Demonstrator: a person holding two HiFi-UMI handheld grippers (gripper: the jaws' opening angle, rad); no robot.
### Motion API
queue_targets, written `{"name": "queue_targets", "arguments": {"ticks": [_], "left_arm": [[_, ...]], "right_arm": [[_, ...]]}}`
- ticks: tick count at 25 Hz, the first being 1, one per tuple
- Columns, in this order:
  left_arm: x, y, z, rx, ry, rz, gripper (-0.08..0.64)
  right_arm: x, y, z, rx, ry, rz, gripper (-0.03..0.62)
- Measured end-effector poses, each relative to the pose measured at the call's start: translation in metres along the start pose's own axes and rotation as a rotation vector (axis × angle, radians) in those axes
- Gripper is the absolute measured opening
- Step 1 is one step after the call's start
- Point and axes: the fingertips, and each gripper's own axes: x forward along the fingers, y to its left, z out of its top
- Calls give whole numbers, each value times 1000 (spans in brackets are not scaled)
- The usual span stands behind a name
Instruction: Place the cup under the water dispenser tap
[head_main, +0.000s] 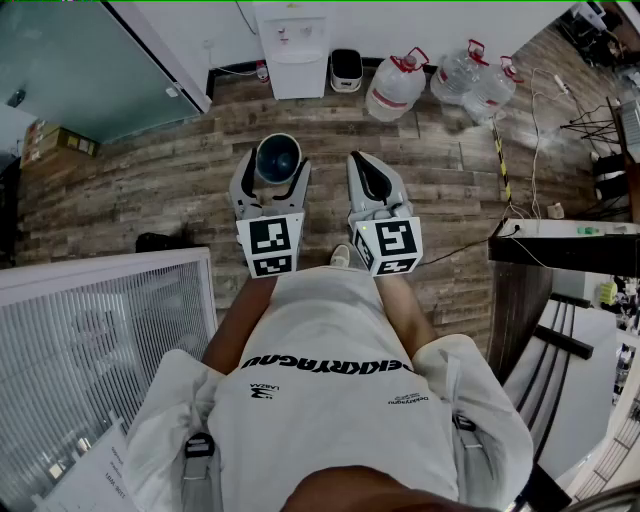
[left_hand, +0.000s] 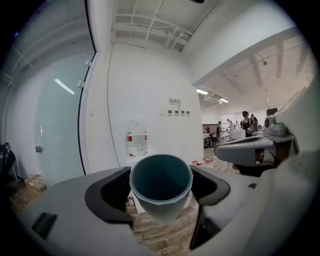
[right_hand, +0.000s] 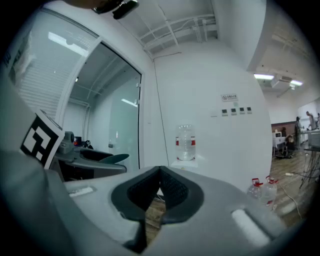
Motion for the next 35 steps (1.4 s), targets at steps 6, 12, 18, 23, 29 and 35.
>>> {"name": "queue_targets", "arguments": {"ticks": [6, 12, 18, 23, 29, 35], "left_arm": [[17, -19, 1, -1, -2, 24, 354], [33, -26, 2, 0, -2, 84, 354], [41, -20, -9, 10, 43, 126, 354], [70, -6, -18, 3, 57, 121, 354], [143, 34, -34, -32, 74, 56, 354], [237, 101, -15, -27, 69, -30, 354]], "right_arm": [[4, -25, -6, 20, 5, 53, -2], [16, -55, -14, 41, -8, 89, -2], [34, -63, -24, 65, 10, 128, -1], [65, -68, -32, 77, 16, 133, 0], [141, -78, -43, 38, 52, 107, 0], [250, -91, -17, 8, 65, 30, 0]]}}
